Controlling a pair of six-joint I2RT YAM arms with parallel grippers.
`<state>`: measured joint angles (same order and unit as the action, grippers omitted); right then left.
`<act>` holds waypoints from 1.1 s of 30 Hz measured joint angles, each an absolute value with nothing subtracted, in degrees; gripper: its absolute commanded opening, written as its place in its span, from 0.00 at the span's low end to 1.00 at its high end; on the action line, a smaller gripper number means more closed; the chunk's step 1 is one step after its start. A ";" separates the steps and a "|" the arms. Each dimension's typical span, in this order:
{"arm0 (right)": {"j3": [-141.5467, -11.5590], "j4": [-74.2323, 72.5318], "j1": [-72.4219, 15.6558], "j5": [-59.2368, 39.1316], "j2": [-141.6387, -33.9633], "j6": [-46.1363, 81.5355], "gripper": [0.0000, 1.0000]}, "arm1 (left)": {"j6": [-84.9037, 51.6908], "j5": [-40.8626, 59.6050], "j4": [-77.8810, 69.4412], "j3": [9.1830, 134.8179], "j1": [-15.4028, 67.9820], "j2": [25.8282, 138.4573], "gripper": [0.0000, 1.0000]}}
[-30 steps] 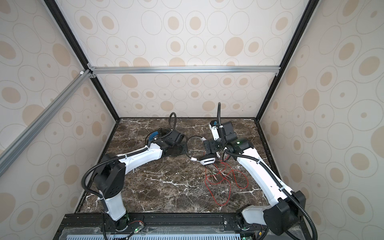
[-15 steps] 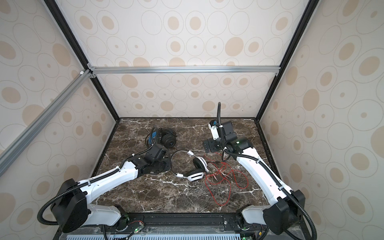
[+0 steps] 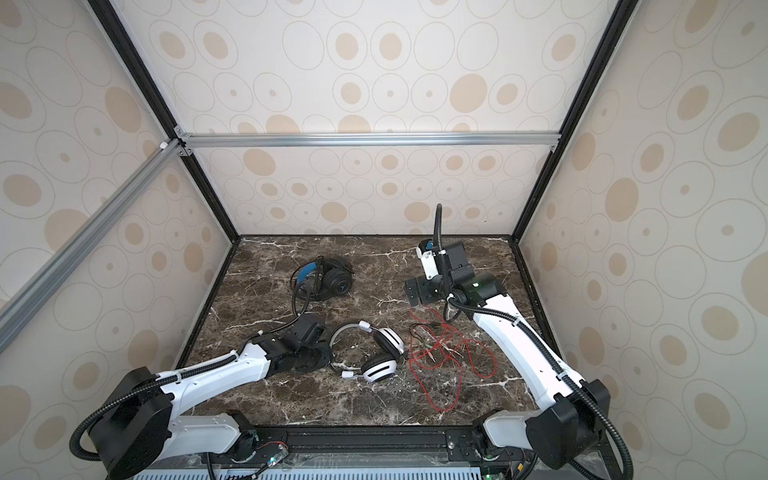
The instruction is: Wrap the headphones
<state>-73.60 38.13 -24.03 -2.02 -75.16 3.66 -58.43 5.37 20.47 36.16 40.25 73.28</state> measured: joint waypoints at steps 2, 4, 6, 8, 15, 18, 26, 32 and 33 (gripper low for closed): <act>-73.60 38.13 -24.03 -2.09 -75.16 3.66 1.00 | -58.11 5.19 20.14 36.07 40.25 73.32 0.45; -73.60 38.13 -24.03 -2.15 -75.18 3.64 1.00 | -57.47 4.84 19.88 36.07 40.25 73.32 0.53; -73.60 38.13 -24.01 -2.15 -75.18 3.64 1.00 | -57.08 4.38 19.94 36.07 40.25 73.34 0.59; -73.60 38.13 -23.99 -2.20 -75.18 3.64 1.00 | -56.53 3.66 20.21 36.16 40.23 73.63 0.60; -73.60 38.15 -23.97 -2.37 -75.18 3.16 1.00 | -54.11 1.54 21.12 39.72 40.23 79.59 0.59; -73.58 38.22 -23.97 -2.33 -75.18 2.39 1.00 | -53.08 0.60 21.28 41.28 40.23 82.74 0.56; -70.11 38.50 -23.97 -1.80 -74.24 0.56 1.00 | -51.00 -2.04 23.00 46.70 40.18 89.08 0.45; -67.11 38.59 -23.94 -2.48 -71.40 -0.62 1.00 | -50.78 -3.60 23.83 49.19 40.18 91.33 0.34; -66.46 38.59 -23.92 -2.83 -70.59 -0.75 1.00 | -50.96 -3.81 24.23 49.19 40.18 91.33 0.32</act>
<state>-66.46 38.59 -23.92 -2.83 -70.59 -0.75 -50.96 -3.81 24.23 49.19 40.18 91.33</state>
